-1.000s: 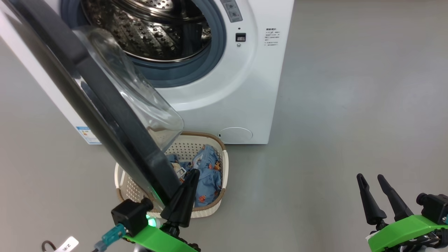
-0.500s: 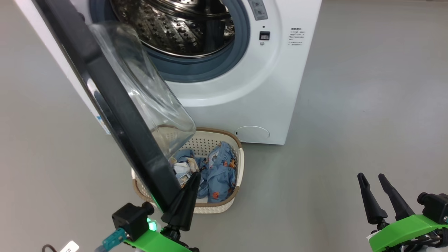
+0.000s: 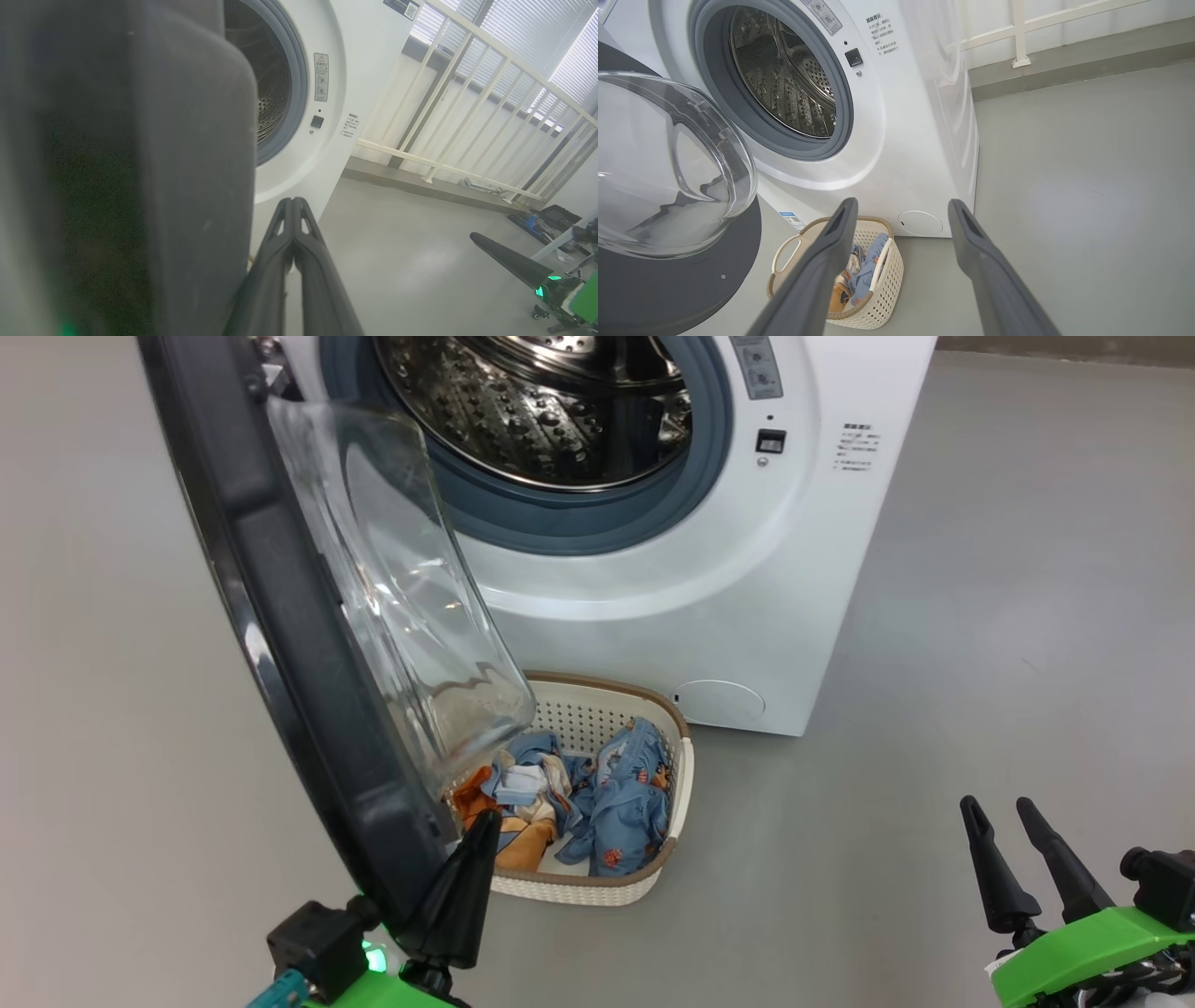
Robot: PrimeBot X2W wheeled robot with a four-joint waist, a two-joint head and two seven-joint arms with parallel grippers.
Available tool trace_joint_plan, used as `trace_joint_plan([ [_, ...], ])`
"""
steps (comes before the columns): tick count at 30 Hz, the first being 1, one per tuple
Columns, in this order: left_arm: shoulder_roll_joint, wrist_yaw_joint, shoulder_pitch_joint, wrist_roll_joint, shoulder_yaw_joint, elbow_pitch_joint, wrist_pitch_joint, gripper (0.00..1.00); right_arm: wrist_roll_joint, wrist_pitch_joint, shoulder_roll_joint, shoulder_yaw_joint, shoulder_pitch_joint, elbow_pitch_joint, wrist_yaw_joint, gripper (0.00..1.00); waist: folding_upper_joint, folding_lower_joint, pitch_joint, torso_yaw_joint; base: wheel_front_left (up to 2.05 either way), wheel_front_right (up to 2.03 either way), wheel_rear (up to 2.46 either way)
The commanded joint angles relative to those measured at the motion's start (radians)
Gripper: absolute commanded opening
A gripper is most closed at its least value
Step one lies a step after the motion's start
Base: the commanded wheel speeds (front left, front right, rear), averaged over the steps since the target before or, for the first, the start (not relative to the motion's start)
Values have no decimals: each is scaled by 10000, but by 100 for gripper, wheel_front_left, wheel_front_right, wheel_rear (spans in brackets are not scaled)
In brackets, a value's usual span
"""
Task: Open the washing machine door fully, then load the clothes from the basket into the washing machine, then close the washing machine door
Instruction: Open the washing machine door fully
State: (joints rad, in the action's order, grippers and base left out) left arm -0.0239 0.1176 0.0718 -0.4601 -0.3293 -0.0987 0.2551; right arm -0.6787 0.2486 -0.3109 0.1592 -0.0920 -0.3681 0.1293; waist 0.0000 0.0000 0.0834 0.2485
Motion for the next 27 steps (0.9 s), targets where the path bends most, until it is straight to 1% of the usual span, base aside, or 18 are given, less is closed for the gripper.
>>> trace_joint_plan([
  [1,-264,-190,74,91,613,246,66,0,13,132,-201,134,-170,263,14,100,0,0,-13,131,0,0,0],
  [12,-333,-455,-466,395,951,497,66,0,-12,132,-220,131,-104,272,14,100,0,0,-58,725,0,0,0],
  [22,-613,-853,-536,264,1465,375,-22,0,-18,132,-177,217,-163,273,14,100,0,0,-15,1008,0,0,0],
  [27,-847,-1191,-582,206,1890,243,-84,0,-31,132,-147,216,-100,267,14,100,0,0,-63,1108,0,0,0],
])
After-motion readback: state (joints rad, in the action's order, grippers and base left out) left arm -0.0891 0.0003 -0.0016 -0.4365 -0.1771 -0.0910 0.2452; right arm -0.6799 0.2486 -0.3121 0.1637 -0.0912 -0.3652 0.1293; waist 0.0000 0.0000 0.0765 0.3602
